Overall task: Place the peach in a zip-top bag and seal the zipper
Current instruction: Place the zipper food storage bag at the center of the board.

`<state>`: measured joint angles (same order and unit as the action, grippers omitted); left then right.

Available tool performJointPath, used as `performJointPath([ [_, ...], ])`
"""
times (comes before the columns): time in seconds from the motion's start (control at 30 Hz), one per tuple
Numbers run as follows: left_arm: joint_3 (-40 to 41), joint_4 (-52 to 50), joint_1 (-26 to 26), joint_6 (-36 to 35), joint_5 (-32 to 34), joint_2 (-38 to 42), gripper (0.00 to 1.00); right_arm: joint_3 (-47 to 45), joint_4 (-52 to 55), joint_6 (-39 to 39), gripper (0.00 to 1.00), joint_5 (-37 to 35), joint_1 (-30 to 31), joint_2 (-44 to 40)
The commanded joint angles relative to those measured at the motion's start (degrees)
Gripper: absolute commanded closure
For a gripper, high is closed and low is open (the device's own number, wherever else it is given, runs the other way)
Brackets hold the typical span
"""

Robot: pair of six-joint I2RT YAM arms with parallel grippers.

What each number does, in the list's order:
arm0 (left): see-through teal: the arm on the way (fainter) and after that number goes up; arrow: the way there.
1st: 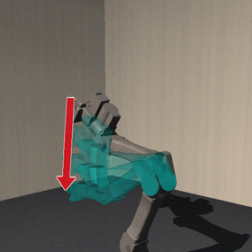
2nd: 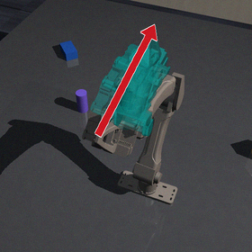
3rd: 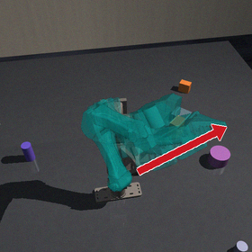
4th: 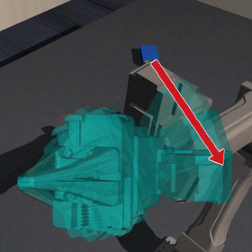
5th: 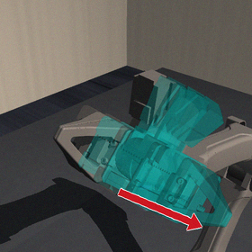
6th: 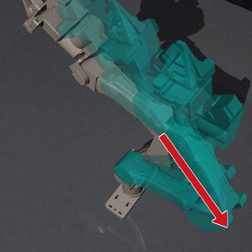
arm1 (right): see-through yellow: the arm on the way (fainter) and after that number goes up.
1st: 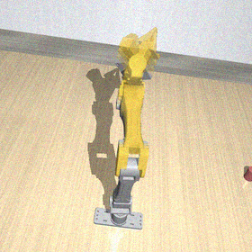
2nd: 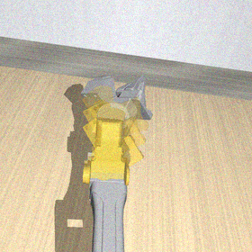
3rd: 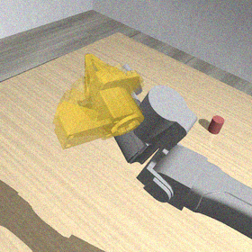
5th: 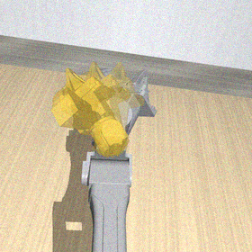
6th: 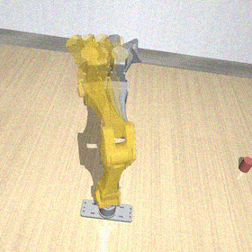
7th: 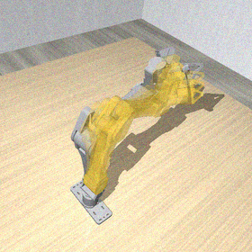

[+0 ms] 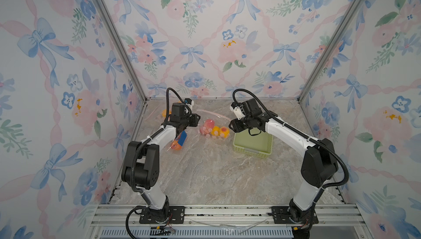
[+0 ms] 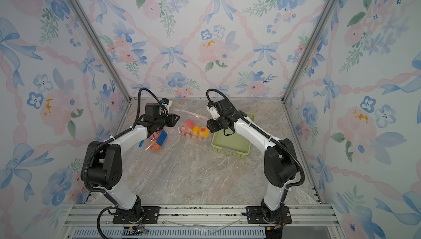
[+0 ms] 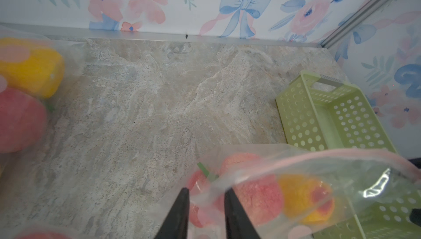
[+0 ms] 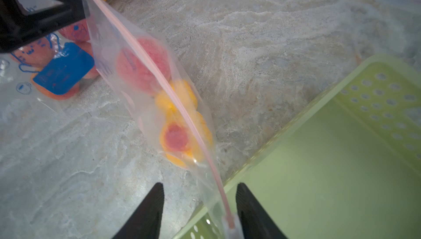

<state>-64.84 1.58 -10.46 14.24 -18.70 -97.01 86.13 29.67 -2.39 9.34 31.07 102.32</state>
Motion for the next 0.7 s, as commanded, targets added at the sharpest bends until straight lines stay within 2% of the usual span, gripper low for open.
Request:
performJointPath([
  [0.0,-2.68,-4.22,0.26,-0.43,-0.61,5.63,0.48,1.21,1.89,-1.41,0.32,-0.9,0.65,-4.64],
  [0.07,-2.91,-6.01,0.36,-0.61,0.24,8.27,0.43,0.6,2.47,-1.72,0.28,-1.62,0.68,-7.03],
  [0.17,-2.45,-8.22,0.6,-0.8,2.25,12.69,0.41,-1.33,3.28,-2.71,0.23,-3.73,0.71,-11.84],
  [0.37,1.4,-11.48,0.94,0.75,7.6,23.38,0.33,-9.12,4.28,-5.61,0.17,-9.85,1.0,-24.27],
  [0.43,4.07,-12.53,1.01,1.72,10.74,27.89,0.28,-13.18,4.34,-7.43,0.15,-12.81,0.88,-29.74],
  [0.53,9.37,-13.82,1.39,3.38,17.15,35.72,0.26,-19.82,5.1,-10.1,0.07,-17.86,0.66,-37.78],
  [0.6,13.56,-14.24,1.99,4.6,22.38,42.13,0.17,-24.99,5.7,-12.0,0.0,-21.17,0.27,-43.47],
  [0.67,17.48,-14.81,2.97,6.04,27.55,47.96,0.08,-29.49,6.26,-13.77,0.04,-23.81,-0.46,-48.61],
])
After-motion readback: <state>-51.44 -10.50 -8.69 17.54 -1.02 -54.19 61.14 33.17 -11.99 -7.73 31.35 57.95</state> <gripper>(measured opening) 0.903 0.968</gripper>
